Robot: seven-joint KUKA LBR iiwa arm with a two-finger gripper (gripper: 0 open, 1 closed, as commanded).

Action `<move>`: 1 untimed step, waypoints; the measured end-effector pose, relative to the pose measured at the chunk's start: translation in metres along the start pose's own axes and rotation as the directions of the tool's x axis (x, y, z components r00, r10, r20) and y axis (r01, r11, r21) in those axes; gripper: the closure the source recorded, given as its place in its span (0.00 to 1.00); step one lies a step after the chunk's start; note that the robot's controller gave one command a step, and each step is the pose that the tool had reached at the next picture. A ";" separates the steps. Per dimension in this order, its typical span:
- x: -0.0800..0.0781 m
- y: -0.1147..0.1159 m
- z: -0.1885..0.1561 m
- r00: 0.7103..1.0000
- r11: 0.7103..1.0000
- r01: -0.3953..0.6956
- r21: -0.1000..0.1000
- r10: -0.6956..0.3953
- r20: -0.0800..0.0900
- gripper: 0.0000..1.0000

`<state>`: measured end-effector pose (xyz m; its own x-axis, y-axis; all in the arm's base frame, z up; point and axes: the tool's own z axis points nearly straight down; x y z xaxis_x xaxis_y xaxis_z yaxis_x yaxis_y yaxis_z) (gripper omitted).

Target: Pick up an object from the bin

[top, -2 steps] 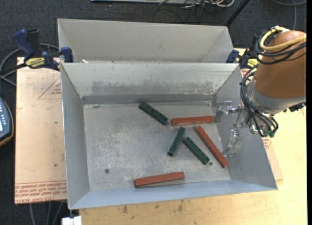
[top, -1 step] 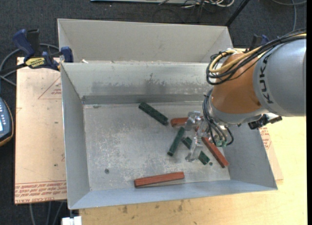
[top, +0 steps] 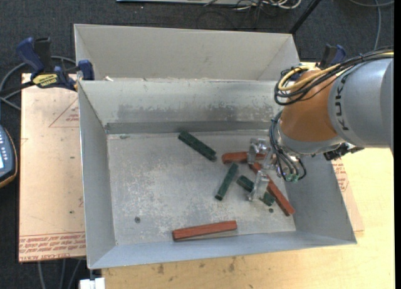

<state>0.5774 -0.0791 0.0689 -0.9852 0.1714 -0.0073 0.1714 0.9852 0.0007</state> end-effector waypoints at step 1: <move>0.043 -0.005 -0.002 1.000 1.000 0.018 0.000 -0.018 -0.004 0.00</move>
Offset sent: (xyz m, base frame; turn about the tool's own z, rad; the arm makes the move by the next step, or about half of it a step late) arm -0.0436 0.0022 0.0011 -0.0212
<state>0.5341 -0.0767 0.0710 -0.9882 0.1532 -0.0033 0.1532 0.9882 0.0008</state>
